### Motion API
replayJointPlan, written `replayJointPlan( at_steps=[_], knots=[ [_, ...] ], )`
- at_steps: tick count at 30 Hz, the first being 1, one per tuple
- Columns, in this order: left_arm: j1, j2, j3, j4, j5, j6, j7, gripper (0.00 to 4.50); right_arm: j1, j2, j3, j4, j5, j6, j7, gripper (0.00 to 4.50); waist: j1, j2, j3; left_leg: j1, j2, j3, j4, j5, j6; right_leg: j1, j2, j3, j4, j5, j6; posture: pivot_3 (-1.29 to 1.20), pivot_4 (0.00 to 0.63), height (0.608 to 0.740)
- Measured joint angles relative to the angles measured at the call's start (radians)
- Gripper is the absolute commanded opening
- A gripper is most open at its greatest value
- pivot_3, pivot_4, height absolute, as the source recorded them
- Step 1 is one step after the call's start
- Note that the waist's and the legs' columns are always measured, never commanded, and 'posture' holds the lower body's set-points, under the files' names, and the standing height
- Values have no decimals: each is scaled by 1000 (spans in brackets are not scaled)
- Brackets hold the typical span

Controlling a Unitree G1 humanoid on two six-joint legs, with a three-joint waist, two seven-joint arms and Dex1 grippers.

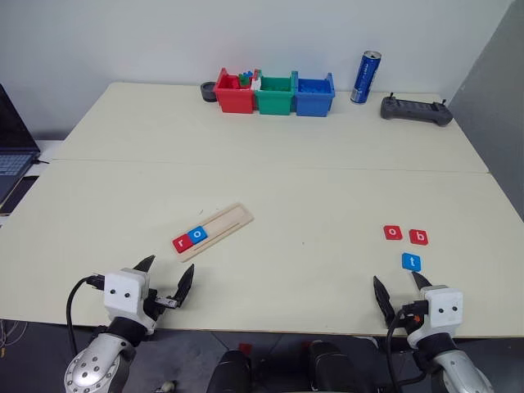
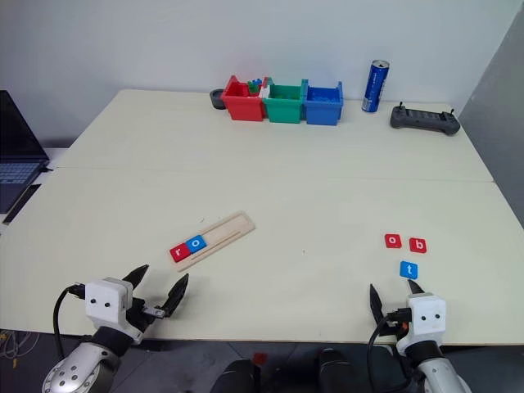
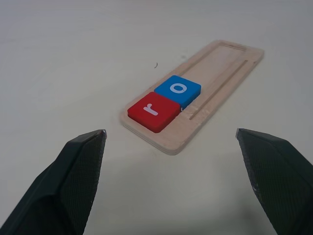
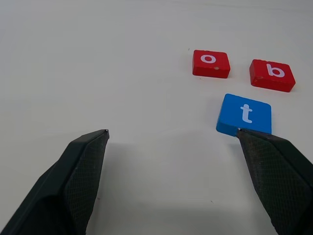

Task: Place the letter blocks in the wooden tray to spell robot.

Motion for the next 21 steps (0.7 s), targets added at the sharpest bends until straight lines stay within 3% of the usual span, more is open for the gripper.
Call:
replayJointPlan(
  at_steps=[10,16,21],
  knots=[
    [12,25,4,10,-53,24,-60,4500,2,-11,6,7,-3,-20,21,4454,0,0,0,0,0,0,0,0,0,0,0,0,0,0,0,0,150,740],
    [-17,101,73,46,-160,23,-175,4500,-19,-139,50,-78,20,-36,152,4454,-3,1,-1,1,0,1,1,0,0,1,0,1,1,1,1,0,150,740],
    [-122,202,74,56,-181,68,-228,4500,-102,-344,66,-188,178,145,318,4454,-2,0,-2,2,0,1,2,0,0,2,1,1,1,2,2,0,150,740]
  ],
)
